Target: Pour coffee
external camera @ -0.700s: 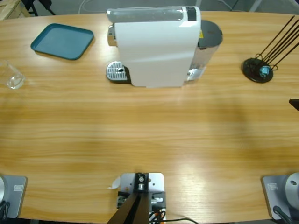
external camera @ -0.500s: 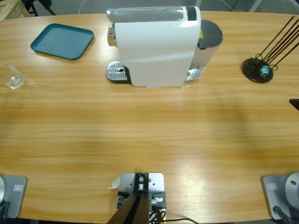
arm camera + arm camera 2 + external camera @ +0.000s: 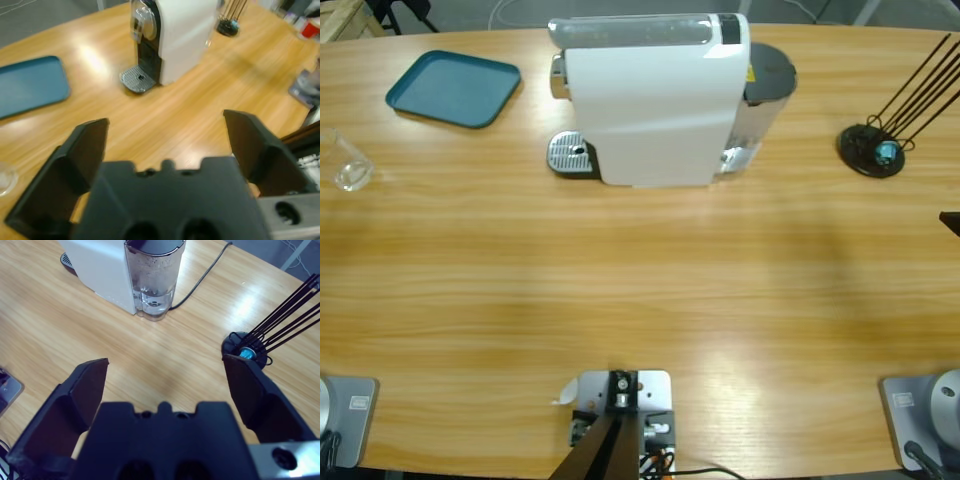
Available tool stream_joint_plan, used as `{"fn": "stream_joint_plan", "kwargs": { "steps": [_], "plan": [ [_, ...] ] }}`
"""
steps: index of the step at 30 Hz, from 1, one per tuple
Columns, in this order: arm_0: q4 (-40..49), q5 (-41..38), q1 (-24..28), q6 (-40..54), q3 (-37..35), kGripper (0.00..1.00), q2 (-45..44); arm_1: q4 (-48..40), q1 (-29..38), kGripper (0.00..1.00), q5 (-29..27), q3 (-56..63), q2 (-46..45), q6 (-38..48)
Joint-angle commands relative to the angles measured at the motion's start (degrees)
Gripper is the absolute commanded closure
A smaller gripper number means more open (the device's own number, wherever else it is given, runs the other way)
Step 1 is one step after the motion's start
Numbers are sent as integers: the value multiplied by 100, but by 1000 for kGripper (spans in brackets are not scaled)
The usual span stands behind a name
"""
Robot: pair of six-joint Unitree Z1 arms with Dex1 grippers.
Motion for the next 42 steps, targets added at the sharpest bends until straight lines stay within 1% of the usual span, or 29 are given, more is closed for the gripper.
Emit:
{"fn": "stream_joint_plan", "kwargs": {
  "steps": [1, 2, 4, 6, 7, 9, 11, 15, 17, 25, 26, 28, 30, 32, 34, 37, 38, 39, 40, 41, 42],
  "plan": [
    [253, -158, 72, -1440, -2136, 0, 2691, 47, 53, 0, -17, -17, 63, -75],
    [135, -360, 177, -1753, -2295, 0, 2970, 47, 51, 0, -17, -17, 61, -73],
    [-20, -1128, 501, -2369, -2589, 0, 3548, 47, 55, 0, -17, -17, 63, -70],
    [-431, -1833, 801, -2968, -2665, 0, 4074, 47, 55, 0, -16, -17, 70, -71],
    [-682, -2074, 852, -3179, -2687, 0, 4309, 47, 57, 0, -16, -17, 72, -77],
    [-884, -2207, 852, -3221, -2765, 17, 4561, 47, 55, 0, -9, -17, 73, -73],
    [-884, -2258, 859, -3246, -2811, 67, 4745, 47, 57, 0, -9, -18, 84, -75],
    [-884, -2232, 882, -3314, -2811, 80, 5072, 47, 55, 0, -9, -27, 133, -77],
    [-884, -2200, 887, -3363, -2837, 112, 5225, 47, 57, 0, -9, -25, 133, -77],
    [-932, -2327, 863, -3365, -3143, 117, 5770, 47, 57, 0, -9, -29, 128, -77],
    [-934, -2341, 842, -3365, -3180, 136, 5804, 47, 57, 0, -9, -27, 133, -77],
    [-937, -2357, 798, -3365, -3215, 255, 5851, 47, 57, 0, -9, -32, 142, -75],
    [-937, -2364, 764, -3374, -3199, 279, 5890, 47, 57, 0, -10, -34, 142, -78],
    [-937, -2350, 764, -3374, -3162, 360, 5914, 47, 57, 0, -9, -34, 138, -75],
    [-1009, -2388, 754, -3379, -3173, 405, 5932, 47, 55, 0, -9, -31, 137, -78],
    [-1025, -2434, 736, -3388, -3224, 412, 5941, 47, 57, 0, -9, -38, 168, -78],
    [-1025, -2429, 733, -3393, -3217, 481, 5939, 47, 57, 0, -9, -41, 175, -75],
    [-1025, -2429, 733, -3400, -3204, 519, 5932, 47, 55, 0, -9, -43, 177, -77],
    [-1025, -2439, 731, -3400, -3192, 533, 5918, 52, 57, 0, -9, -41, 175, -78],
    [-1025, -2467, 720, -3400, -3188, 633, 5909, 54, 57, 0, -9, -39, 168, -78],
    [-1025, -2502, 701, -3395, -3187, 692, 5906, 56, 57, 0, -9, -39, 165, -78]
  ]
}}
